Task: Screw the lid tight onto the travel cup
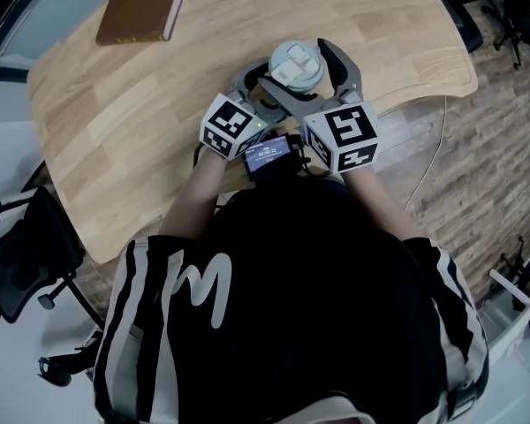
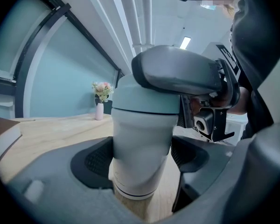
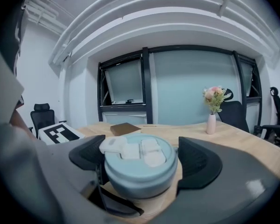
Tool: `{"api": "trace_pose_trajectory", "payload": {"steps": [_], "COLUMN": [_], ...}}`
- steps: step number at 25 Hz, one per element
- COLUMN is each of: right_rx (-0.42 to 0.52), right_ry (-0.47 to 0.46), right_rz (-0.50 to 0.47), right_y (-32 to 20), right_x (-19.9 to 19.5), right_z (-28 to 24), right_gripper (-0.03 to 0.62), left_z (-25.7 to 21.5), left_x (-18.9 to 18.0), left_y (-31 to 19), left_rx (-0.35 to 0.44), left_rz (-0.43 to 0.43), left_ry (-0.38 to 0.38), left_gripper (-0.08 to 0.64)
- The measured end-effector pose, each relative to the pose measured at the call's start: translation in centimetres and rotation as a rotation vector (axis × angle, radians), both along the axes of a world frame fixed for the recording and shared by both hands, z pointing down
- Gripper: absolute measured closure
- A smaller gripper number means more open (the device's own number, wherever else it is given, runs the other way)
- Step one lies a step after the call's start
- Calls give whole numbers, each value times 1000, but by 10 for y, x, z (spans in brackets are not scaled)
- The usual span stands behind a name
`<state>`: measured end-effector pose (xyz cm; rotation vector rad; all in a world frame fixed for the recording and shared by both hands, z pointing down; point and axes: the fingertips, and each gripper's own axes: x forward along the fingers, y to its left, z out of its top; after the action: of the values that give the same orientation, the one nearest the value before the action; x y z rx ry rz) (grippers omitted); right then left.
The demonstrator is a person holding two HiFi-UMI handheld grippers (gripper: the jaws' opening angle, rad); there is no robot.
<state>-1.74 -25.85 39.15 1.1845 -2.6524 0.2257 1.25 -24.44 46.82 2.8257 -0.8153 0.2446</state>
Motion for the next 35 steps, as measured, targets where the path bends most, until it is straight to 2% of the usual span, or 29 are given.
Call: {"api": "trace_pose_trajectory", "payload": {"steps": [6, 10, 13, 16, 20, 23, 28, 35], "right_rx": [18, -7, 52, 116, 113, 79, 45, 50], "right_ry": [4, -14, -9, 39, 55, 101, 89, 80], "right_rz": [67, -9, -164, -417, -721, -854, -912, -804], "right_y": [-1, 2, 8, 18, 24, 25, 28, 23], "right_x": [0, -2, -1, -2, -3, -9, -15, -16], "right_z": [1, 2, -7, -15, -19, -9, -6, -6], "right_gripper": [115, 110, 97, 86, 86, 87, 138, 138], "left_z": [-1, 0, 0, -2, -2, -1, -1, -1], "left_x": [1, 1, 0, 2, 2, 1, 2, 1], "left_y": [0, 1, 1, 1, 1, 1, 1, 0], "left_rx": [7, 4, 6, 9, 11, 12, 13, 8], "left_rz": [0, 3, 11, 19, 28, 31, 39, 32], "left_ry": [0, 2, 1, 3, 3, 0, 6, 2], "left_gripper": [167, 167, 166, 169, 170, 170, 172, 172]}}
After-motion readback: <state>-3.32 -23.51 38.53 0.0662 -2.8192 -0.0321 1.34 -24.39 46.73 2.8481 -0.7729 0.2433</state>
